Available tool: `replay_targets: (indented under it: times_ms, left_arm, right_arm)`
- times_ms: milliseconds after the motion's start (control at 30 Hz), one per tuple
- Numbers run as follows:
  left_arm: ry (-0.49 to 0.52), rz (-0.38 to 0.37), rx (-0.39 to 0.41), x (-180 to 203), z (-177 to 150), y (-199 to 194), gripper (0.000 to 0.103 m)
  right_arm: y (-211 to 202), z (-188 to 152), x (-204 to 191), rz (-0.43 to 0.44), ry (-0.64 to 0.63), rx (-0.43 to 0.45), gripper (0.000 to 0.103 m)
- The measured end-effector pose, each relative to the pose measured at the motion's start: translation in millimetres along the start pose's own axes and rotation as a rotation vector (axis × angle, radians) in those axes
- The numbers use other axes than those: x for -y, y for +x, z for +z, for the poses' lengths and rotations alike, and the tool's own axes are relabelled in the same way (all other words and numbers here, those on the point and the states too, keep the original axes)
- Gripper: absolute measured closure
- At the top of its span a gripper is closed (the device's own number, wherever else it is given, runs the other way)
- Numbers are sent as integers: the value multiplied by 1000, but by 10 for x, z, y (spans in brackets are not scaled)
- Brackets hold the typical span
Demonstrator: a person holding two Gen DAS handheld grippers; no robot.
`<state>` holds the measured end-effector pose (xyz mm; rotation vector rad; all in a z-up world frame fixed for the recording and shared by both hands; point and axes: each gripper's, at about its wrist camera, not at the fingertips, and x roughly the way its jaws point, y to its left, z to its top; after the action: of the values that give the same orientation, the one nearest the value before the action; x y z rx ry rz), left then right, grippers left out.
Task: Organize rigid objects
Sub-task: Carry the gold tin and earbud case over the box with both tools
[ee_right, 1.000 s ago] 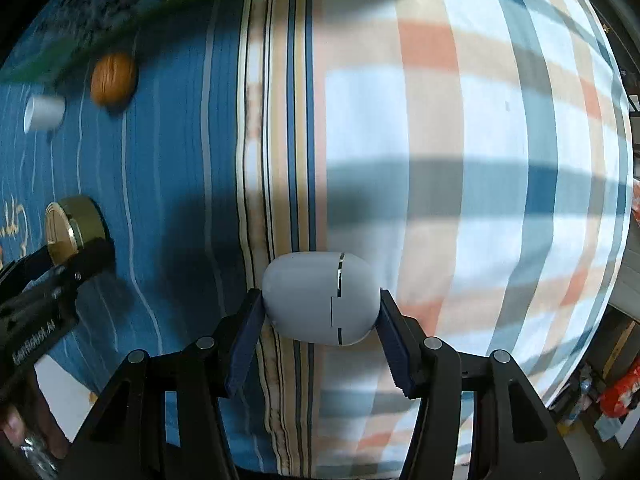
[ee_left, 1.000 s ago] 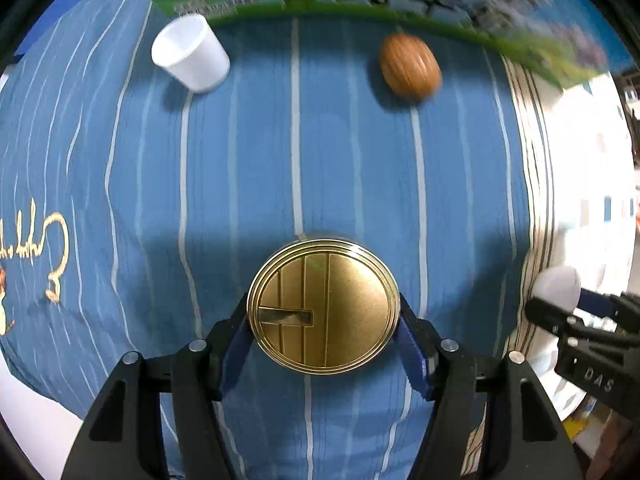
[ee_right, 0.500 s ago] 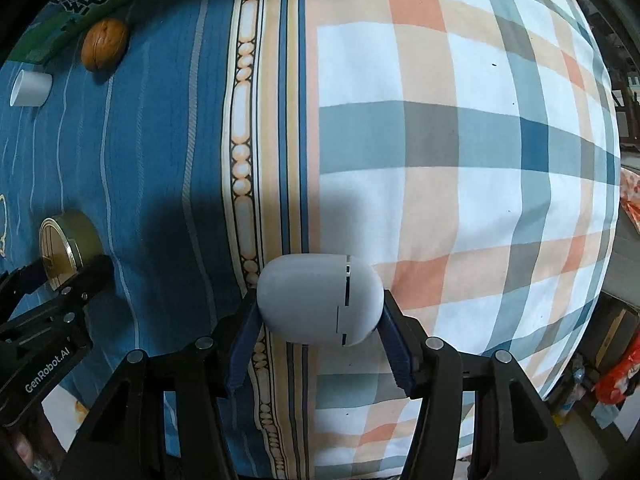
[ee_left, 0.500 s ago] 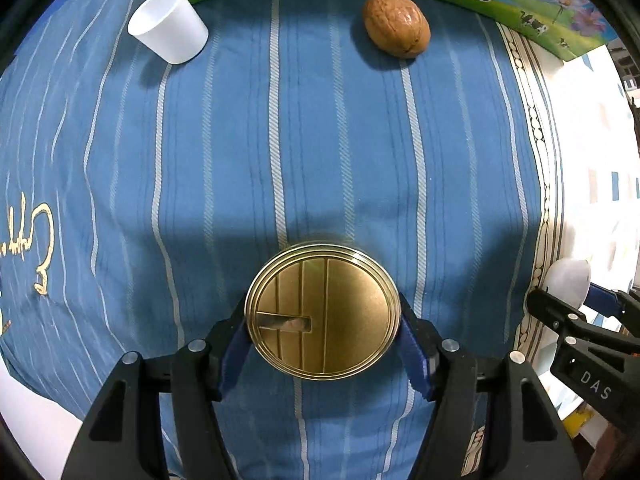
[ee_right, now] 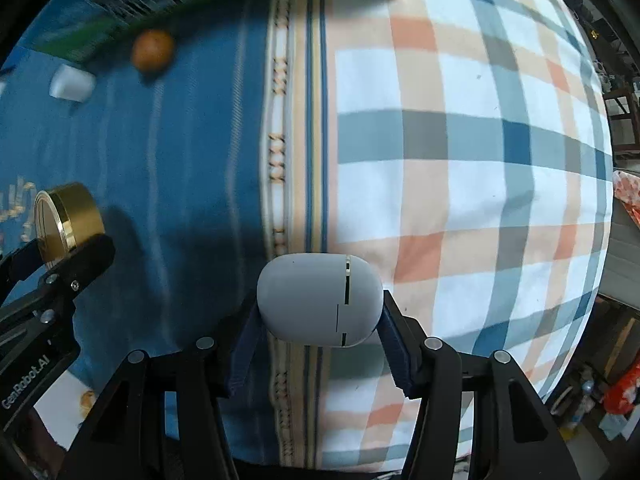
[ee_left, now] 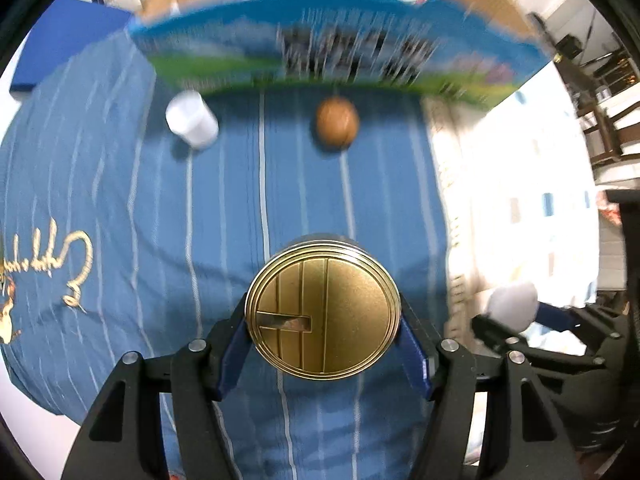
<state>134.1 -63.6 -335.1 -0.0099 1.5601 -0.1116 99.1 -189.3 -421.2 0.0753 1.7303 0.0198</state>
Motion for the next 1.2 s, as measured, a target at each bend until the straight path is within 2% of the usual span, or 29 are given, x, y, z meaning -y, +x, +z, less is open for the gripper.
replay_targets:
  times_ms: [267,500,667,933,1067,1200]
  left_arm:
    - [14,-54,165,15,121,-951,40]
    - [37,-49,274,-24,376,-1403,40]
    - [34,-58,324,-63,629,-1563,40]
    - [-8,-75,343,-244,1258,-1617,40]
    - [-34,-68,314,-420,1807,-1491,40]
    - [-52,-59,269,-590,2372,-1262,40]
  right_arm:
    - [-887,-74,-72,73,-28,158,45]
    - [-1630,99,-139,97,-56,306,45]
    - [-1857,382,-132,115,-53,362,44]
    - [-1997,1057,-144,141,-40,374,45]
    - [-1941,1568,-137,157,-16,357,44]
    - [-1841,2224,-170,159,11,348,44]
